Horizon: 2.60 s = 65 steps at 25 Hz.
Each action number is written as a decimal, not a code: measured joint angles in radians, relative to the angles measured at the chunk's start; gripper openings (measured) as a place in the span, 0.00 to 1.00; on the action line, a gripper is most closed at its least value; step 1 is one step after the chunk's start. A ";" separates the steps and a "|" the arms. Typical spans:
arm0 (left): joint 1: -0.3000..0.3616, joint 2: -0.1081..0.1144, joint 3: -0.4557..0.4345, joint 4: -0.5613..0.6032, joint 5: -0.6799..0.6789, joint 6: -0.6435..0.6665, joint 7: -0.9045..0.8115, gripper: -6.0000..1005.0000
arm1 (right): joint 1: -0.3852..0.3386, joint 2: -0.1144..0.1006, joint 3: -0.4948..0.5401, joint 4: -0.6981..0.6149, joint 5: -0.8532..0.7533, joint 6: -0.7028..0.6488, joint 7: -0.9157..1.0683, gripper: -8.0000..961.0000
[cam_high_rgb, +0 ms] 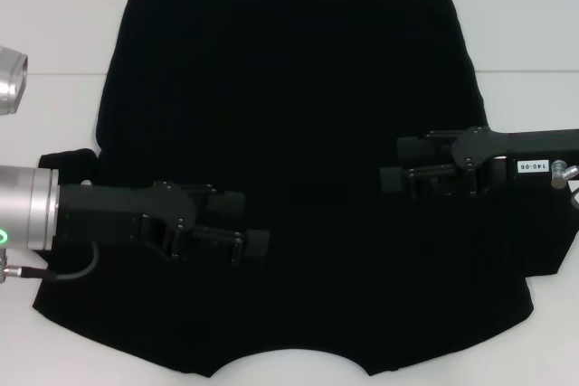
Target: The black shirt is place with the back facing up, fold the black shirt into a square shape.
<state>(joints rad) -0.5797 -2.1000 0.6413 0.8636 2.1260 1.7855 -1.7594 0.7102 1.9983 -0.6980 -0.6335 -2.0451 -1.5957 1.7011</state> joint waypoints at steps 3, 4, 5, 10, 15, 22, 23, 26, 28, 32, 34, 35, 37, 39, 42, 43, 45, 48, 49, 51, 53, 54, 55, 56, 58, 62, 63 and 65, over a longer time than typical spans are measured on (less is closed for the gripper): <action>0.000 0.000 0.000 0.000 0.000 0.001 -0.003 0.93 | 0.000 0.000 -0.001 0.000 0.000 0.000 0.000 0.92; 0.000 0.000 0.000 0.000 0.000 0.001 -0.003 0.93 | 0.000 0.000 -0.001 0.000 0.000 0.000 0.000 0.92; 0.000 0.000 0.000 0.000 0.000 0.002 -0.003 0.93 | 0.000 0.000 -0.001 0.000 0.000 0.000 0.000 0.92; -0.001 0.001 -0.002 -0.008 0.000 0.005 -0.004 0.93 | 0.000 0.002 -0.001 0.000 0.000 0.000 0.000 0.92; 0.008 0.003 -0.059 -0.009 -0.002 -0.027 -0.063 0.93 | 0.000 0.005 -0.002 0.000 0.000 0.011 -0.002 0.92; 0.040 0.016 -0.231 -0.010 0.111 -0.126 -0.224 0.93 | 0.012 0.008 -0.001 0.000 -0.004 0.019 -0.003 0.92; 0.043 0.019 -0.249 -0.009 0.128 -0.135 -0.239 0.93 | 0.014 0.008 -0.002 0.000 -0.004 0.020 -0.004 0.92; 0.050 0.028 -0.316 -0.003 0.198 -0.147 -0.285 0.93 | 0.021 0.010 -0.002 0.000 -0.004 0.022 -0.004 0.92; 0.052 0.035 -0.363 0.008 0.249 -0.155 -0.330 0.93 | 0.025 0.010 -0.004 0.000 -0.005 0.024 -0.004 0.92; 0.057 0.045 -0.413 0.042 0.317 -0.166 -0.395 0.93 | 0.030 0.011 -0.012 0.000 -0.006 0.026 -0.004 0.92; 0.060 0.048 -0.422 0.064 0.345 -0.170 -0.424 0.93 | 0.032 0.012 -0.014 0.000 -0.006 0.029 -0.006 0.92; 0.061 0.050 -0.423 0.076 0.362 -0.176 -0.442 0.93 | 0.032 0.012 -0.015 0.001 -0.006 0.030 -0.006 0.92; 0.063 0.052 -0.424 0.097 0.396 -0.189 -0.475 0.93 | 0.034 0.012 -0.015 0.001 -0.006 0.031 -0.007 0.92; 0.063 0.053 -0.424 0.113 0.431 -0.198 -0.500 0.92 | 0.035 0.012 -0.015 0.001 -0.006 0.031 -0.007 0.92; 0.058 0.055 -0.425 0.121 0.480 -0.213 -0.527 0.92 | 0.036 0.012 -0.015 0.002 -0.006 0.031 -0.007 0.92; 0.056 0.056 -0.424 0.122 0.495 -0.218 -0.535 0.92 | 0.036 0.012 -0.015 0.002 -0.006 0.033 -0.007 0.92; 0.052 0.058 -0.421 0.123 0.514 -0.225 -0.545 0.92 | 0.037 0.012 -0.015 0.002 -0.006 0.039 -0.007 0.92; 0.042 0.060 -0.410 0.121 0.542 -0.241 -0.562 0.92 | 0.037 0.012 -0.015 0.002 -0.006 0.046 -0.006 0.92; 0.042 0.060 -0.410 0.121 0.542 -0.241 -0.562 0.92 | 0.037 0.012 -0.015 0.002 -0.006 0.047 -0.006 0.92; 0.033 0.062 -0.402 0.112 0.561 -0.257 -0.568 0.92 | 0.037 0.012 -0.015 0.002 -0.006 0.048 -0.004 0.92; 0.020 0.065 -0.400 0.086 0.580 -0.277 -0.571 0.92 | 0.037 0.012 -0.015 0.002 -0.005 0.048 -0.002 0.92; 0.016 0.067 -0.398 0.077 0.586 -0.285 -0.573 0.92 | 0.037 0.011 -0.015 0.002 -0.004 0.048 -0.002 0.92; 0.011 0.070 -0.394 0.066 0.595 -0.294 -0.576 0.92 | 0.037 0.011 -0.015 0.002 -0.003 0.048 -0.001 0.92; 0.005 0.071 -0.390 0.055 0.603 -0.304 -0.578 0.92 | 0.037 0.011 -0.014 0.002 -0.003 0.048 -0.001 0.92; -0.001 0.072 -0.383 0.044 0.610 -0.317 -0.580 0.92 | 0.037 0.011 -0.013 0.002 -0.003 0.048 0.000 0.92; -0.008 0.075 -0.376 0.035 0.612 -0.329 -0.581 0.92 | 0.037 0.011 -0.012 0.002 0.000 0.048 0.000 0.92; -0.010 0.075 -0.376 0.032 0.612 -0.332 -0.581 0.92 | 0.037 0.011 -0.012 0.001 0.001 0.048 0.001 0.92; -0.012 0.076 -0.372 0.028 0.613 -0.342 -0.582 0.92 | 0.037 0.011 -0.010 0.002 0.001 0.048 0.001 0.92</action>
<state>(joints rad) -0.5913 -2.0239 0.2696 0.8914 2.7385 1.4439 -2.3409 0.7470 2.0093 -0.7082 -0.6320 -2.0443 -1.5475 1.7022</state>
